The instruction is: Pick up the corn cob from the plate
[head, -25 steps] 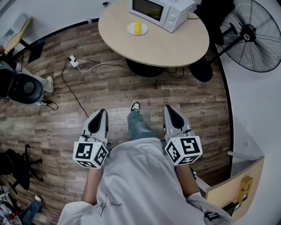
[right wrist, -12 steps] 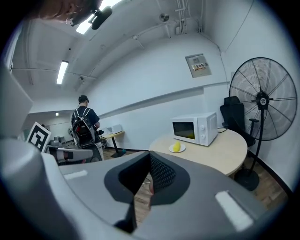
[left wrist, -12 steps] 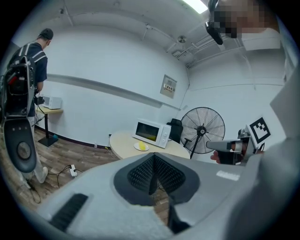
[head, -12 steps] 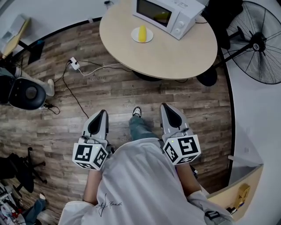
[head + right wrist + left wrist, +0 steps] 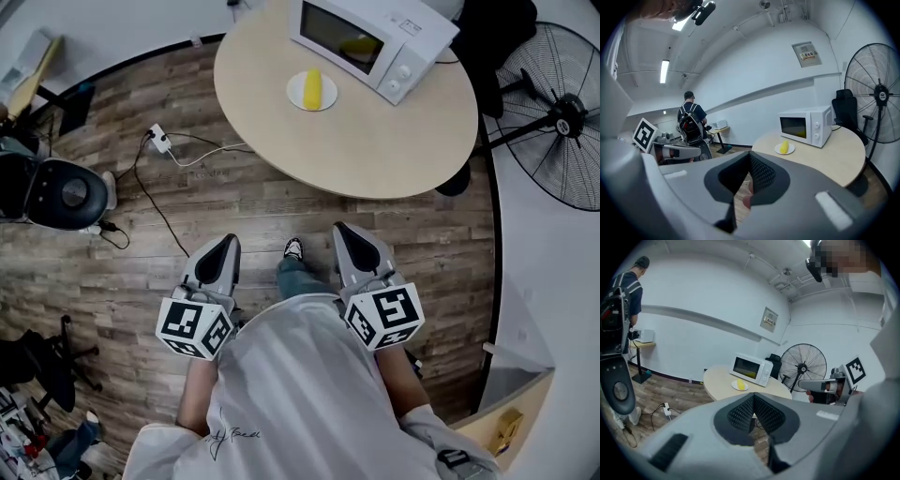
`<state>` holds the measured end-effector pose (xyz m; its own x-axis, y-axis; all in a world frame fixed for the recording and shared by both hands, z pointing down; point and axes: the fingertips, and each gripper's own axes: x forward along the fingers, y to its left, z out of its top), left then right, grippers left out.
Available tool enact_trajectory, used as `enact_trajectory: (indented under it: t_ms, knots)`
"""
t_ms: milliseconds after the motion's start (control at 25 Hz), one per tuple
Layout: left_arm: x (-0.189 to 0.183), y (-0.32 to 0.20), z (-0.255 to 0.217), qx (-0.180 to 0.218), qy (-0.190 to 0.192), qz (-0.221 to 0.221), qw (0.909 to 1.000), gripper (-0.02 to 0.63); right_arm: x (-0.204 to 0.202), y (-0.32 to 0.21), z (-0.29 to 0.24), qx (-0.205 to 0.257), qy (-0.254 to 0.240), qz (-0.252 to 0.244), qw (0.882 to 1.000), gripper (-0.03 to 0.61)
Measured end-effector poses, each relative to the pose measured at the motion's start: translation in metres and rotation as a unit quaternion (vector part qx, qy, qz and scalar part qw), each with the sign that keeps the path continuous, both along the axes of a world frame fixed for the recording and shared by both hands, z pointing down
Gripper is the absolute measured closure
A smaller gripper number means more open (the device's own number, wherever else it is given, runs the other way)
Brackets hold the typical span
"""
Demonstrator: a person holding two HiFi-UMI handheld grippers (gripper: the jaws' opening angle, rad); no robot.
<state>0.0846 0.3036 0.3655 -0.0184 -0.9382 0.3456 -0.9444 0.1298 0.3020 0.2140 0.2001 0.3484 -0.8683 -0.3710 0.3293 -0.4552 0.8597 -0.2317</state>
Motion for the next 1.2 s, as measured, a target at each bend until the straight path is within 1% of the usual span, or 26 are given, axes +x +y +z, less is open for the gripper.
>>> enact_trajectory:
  t_ms: [200, 360, 600, 960, 1200]
  knots:
    - [-0.012, -0.037, 0.0, -0.001, -0.006, 0.012, 0.9999, 0.614, -0.012, -0.031, 0.004, -0.013, 0.002, 0.003, 1.0, 0.566]
    - [-0.022, -0.064, -0.004, 0.003, -0.015, 0.016, 0.9998, 0.614, -0.021, -0.057, 0.003, -0.021, -0.008, 0.007, 1.0, 0.566]
    - [-0.034, -0.098, -0.008, 0.006, -0.022, 0.017, 0.9996, 0.614, -0.03, -0.089, 0.002, -0.022, -0.021, 0.012, 0.999, 0.566]
    - [-0.025, -0.131, -0.004, -0.006, -0.023, 0.039, 0.999, 0.614, -0.028, -0.117, 0.009, -0.037, -0.03, 0.028, 0.998, 0.566]
    - [-0.02, -0.147, 0.002, -0.019, -0.023, 0.063, 0.9975, 0.614, -0.025, -0.13, 0.014, -0.045, -0.029, 0.043, 0.998, 0.566]
